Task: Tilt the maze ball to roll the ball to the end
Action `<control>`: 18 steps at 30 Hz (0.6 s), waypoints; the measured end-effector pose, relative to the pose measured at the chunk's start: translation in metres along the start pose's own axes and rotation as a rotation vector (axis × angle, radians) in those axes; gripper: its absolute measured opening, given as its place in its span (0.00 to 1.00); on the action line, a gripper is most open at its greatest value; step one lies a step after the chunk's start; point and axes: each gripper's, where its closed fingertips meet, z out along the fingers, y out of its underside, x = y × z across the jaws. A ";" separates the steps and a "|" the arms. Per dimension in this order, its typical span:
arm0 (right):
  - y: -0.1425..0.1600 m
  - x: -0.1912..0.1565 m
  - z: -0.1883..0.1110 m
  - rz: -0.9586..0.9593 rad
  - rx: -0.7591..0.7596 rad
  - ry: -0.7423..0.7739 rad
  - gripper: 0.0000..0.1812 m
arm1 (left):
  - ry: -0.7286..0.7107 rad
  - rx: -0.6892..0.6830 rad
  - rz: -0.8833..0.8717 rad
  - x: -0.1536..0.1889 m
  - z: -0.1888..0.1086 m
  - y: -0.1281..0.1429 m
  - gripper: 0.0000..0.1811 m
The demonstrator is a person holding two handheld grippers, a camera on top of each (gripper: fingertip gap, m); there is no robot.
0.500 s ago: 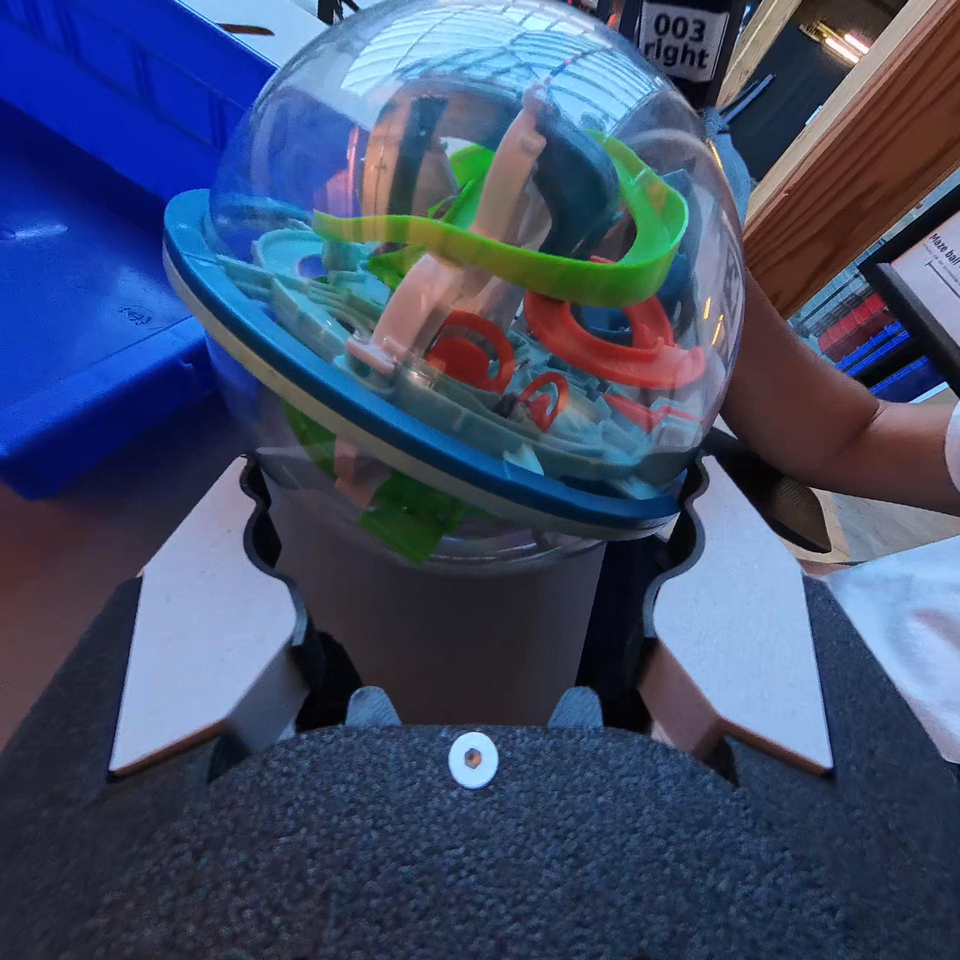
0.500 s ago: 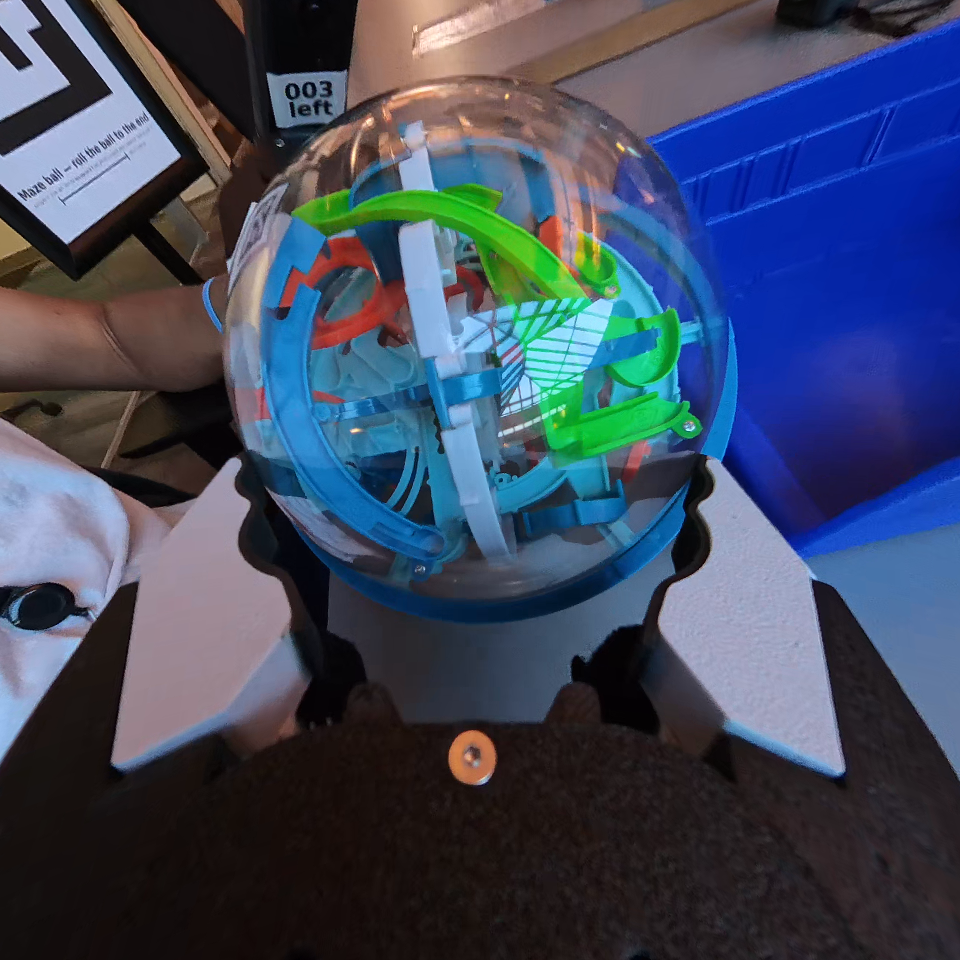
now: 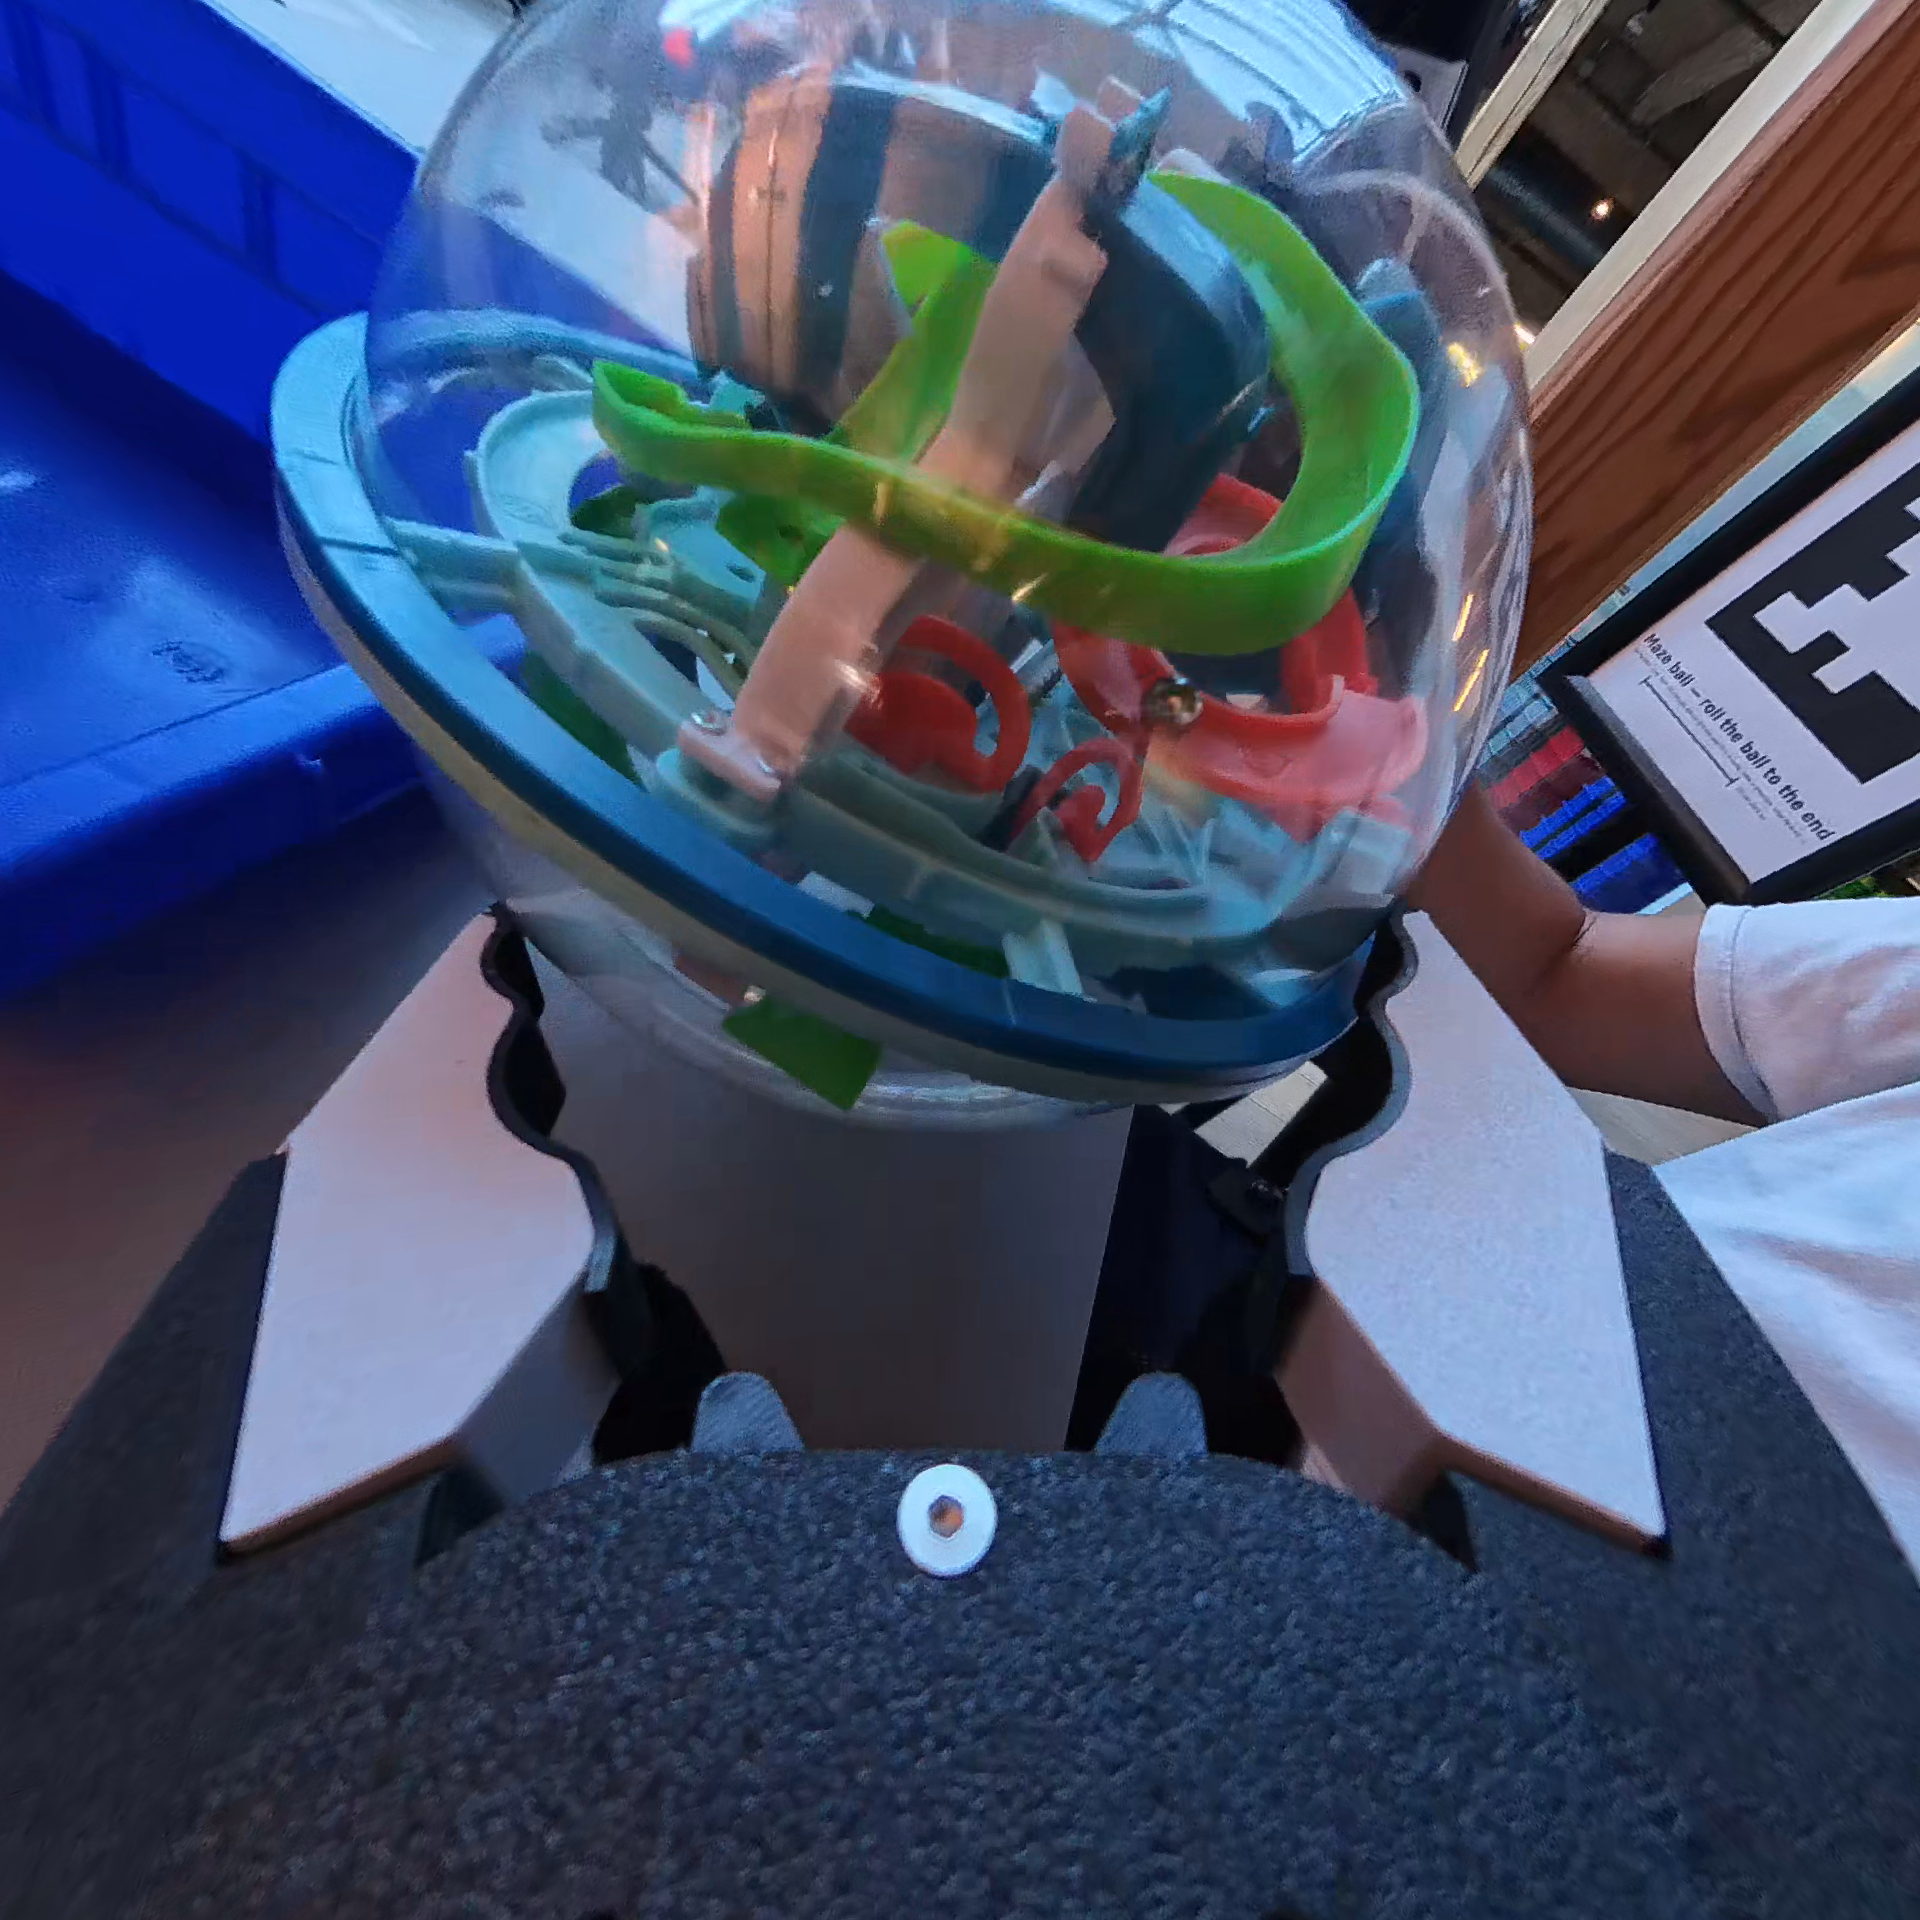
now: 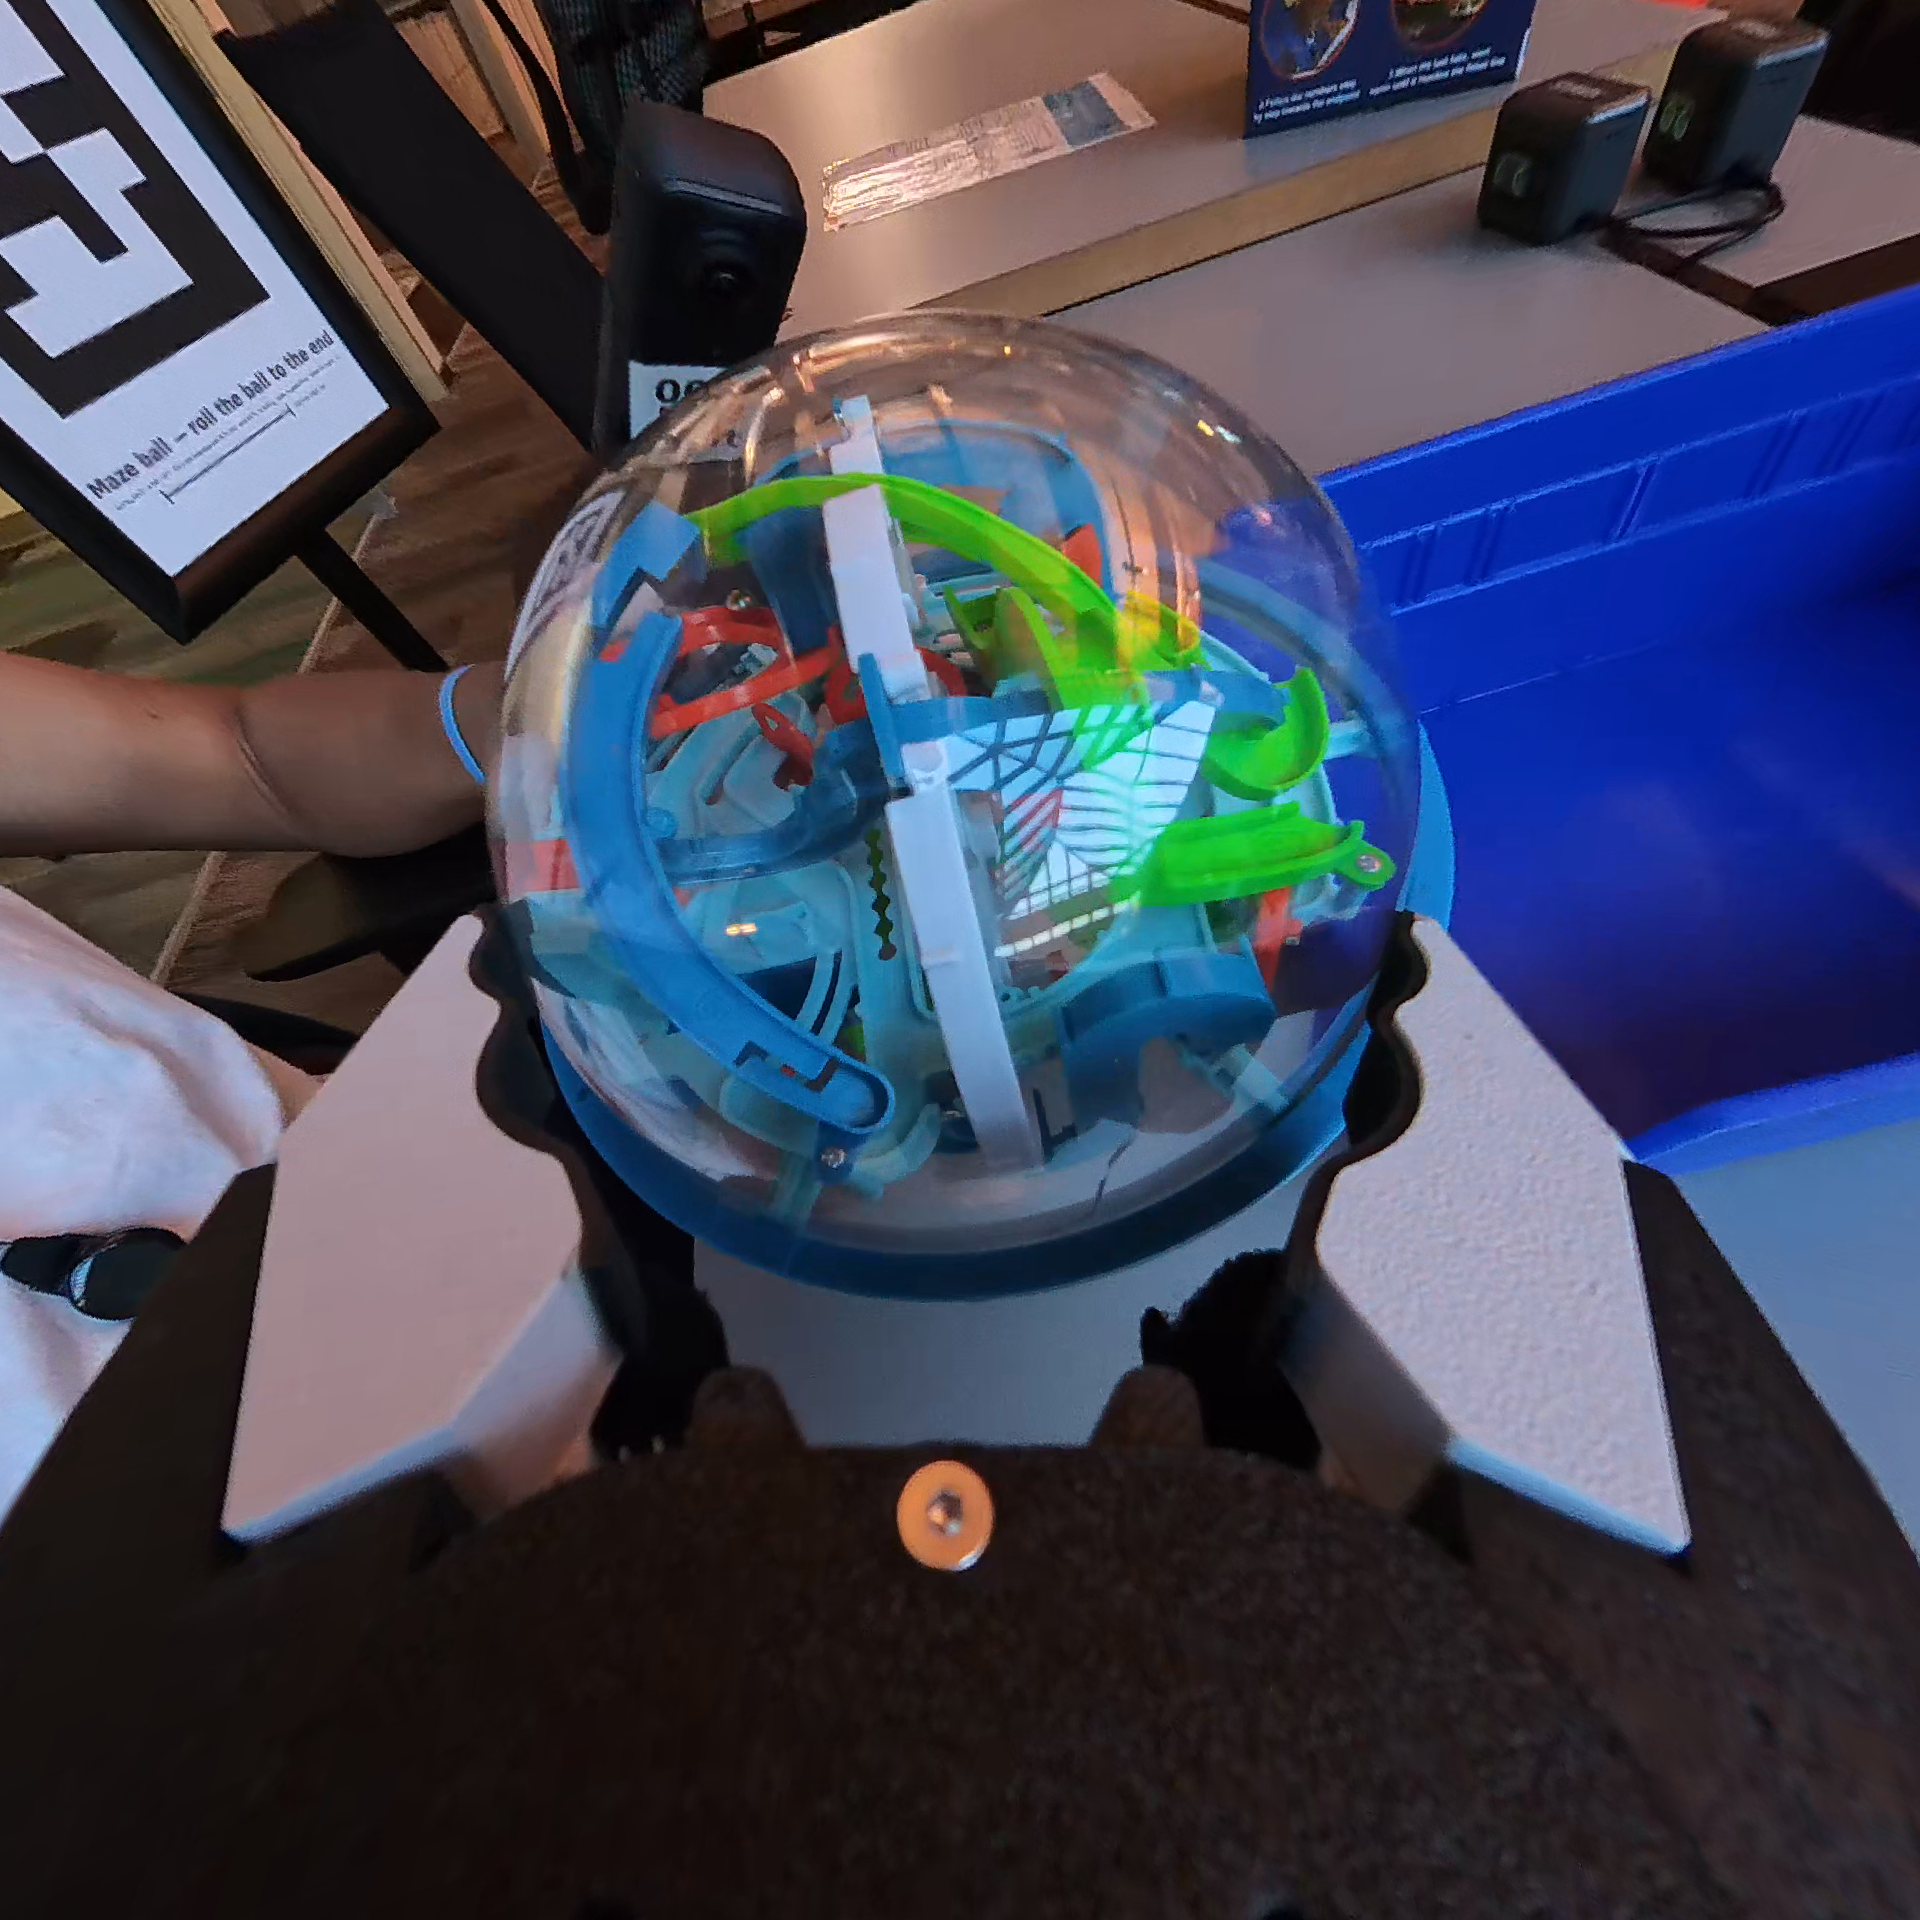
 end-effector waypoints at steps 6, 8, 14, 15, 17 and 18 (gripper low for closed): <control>-0.004 -0.006 -0.002 -0.123 0.028 0.027 0.85 | -0.040 0.009 0.127 0.003 -0.003 -0.004 0.83; -0.008 -0.009 -0.004 -0.159 0.047 0.034 0.85 | -0.045 0.016 0.155 0.004 -0.004 -0.006 0.83; -0.021 -0.018 -0.008 -0.251 0.091 0.054 0.84 | -0.031 0.033 0.203 0.010 -0.003 -0.007 0.83; -0.022 -0.019 -0.008 -0.262 0.095 0.056 0.84 | -0.039 0.039 0.219 0.011 -0.004 -0.008 0.83; -0.022 -0.020 -0.009 -0.283 0.111 0.055 0.84 | -0.070 0.052 0.264 0.012 -0.007 -0.014 0.83; -0.022 -0.020 -0.009 -0.296 0.123 0.054 0.84 | -0.092 0.052 0.294 0.013 -0.009 -0.017 0.83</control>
